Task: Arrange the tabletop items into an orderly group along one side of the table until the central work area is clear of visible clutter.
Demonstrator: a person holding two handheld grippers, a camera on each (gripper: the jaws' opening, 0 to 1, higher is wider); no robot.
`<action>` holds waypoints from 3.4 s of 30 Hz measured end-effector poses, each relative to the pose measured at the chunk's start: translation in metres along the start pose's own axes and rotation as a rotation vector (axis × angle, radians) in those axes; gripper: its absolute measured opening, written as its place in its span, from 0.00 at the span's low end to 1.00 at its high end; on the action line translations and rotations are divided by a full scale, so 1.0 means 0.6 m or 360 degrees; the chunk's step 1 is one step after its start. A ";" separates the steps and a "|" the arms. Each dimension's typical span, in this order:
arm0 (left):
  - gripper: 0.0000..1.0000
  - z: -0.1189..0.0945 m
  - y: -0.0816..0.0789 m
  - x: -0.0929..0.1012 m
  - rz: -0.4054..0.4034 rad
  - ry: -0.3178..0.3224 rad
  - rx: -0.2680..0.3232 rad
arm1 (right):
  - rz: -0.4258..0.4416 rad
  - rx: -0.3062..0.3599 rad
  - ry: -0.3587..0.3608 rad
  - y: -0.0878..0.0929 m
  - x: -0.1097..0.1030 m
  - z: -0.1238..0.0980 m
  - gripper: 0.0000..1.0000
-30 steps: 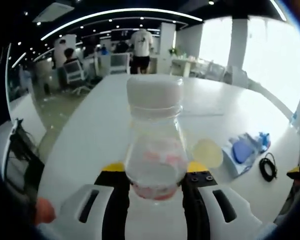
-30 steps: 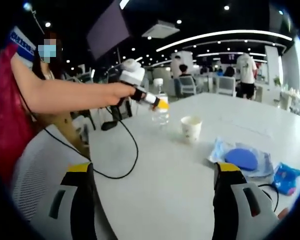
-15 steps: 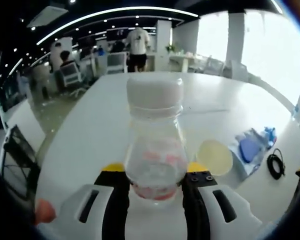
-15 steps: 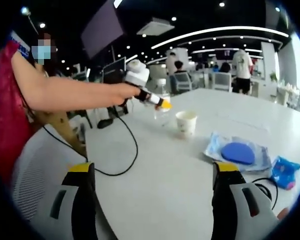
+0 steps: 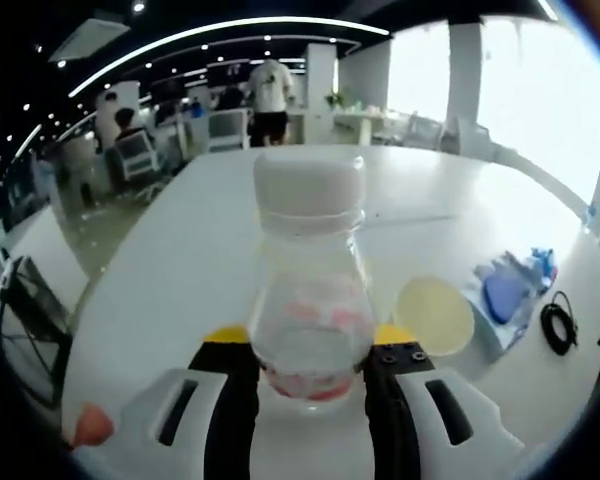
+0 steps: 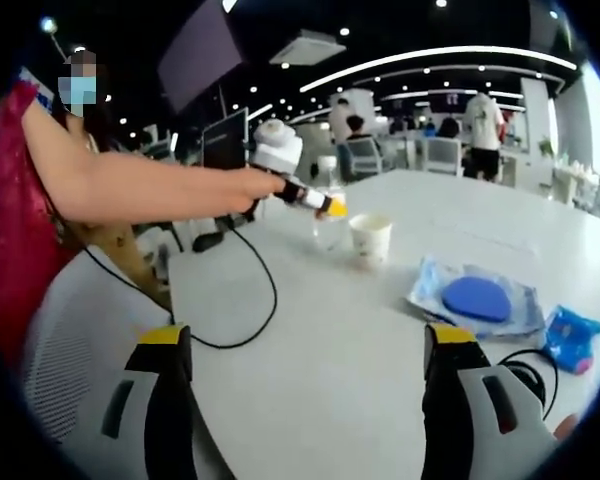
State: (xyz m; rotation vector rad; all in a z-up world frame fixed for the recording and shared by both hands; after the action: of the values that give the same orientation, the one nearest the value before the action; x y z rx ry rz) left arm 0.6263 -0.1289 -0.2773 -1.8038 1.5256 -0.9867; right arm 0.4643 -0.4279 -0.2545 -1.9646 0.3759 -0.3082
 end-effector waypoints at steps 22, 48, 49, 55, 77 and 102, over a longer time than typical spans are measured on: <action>0.39 -0.015 0.019 -0.002 0.0017 -0.0017 0.0050 | 0.0006 -0.0026 -0.0012 0.005 -0.003 0.002 0.94; 0.46 -0.017 0.021 0.002 0.0019 -0.0122 0.0087 | 0.0010 -0.0033 -0.0016 0.007 -0.002 0.001 0.93; 0.48 -0.017 0.022 0.000 0.0012 -0.0129 0.0084 | 0.0009 -0.0035 -0.0019 0.007 -0.003 0.002 0.93; 0.55 -0.023 0.027 0.000 -0.0020 -0.0111 0.0091 | 0.0009 -0.0033 -0.0022 0.007 -0.003 0.003 0.92; 0.55 -0.041 0.013 0.000 -0.0066 0.0012 0.0117 | -0.0004 -0.0047 -0.0048 0.008 -0.011 0.004 0.92; 0.38 -0.042 0.007 0.005 -0.0207 -0.0233 0.0160 | 0.0002 -0.0038 -0.0046 0.008 -0.009 0.003 0.91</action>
State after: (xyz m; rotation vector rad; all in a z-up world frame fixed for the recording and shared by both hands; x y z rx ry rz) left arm 0.6030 -0.1318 -0.2660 -1.8790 1.2624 -0.9512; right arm 0.4595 -0.4263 -0.2597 -1.9899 0.3636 -0.2757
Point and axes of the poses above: the point that each gripper's makers call its tool centre point, and the gripper's own axes: z roughly forward along the fingers, x roughly to its right, y roughly out of its underside, the point moved 7 cm from there along -z, roughly backward along the fingers, and after that the axes turned 11 degrees about -z, right-handed, at the moved point
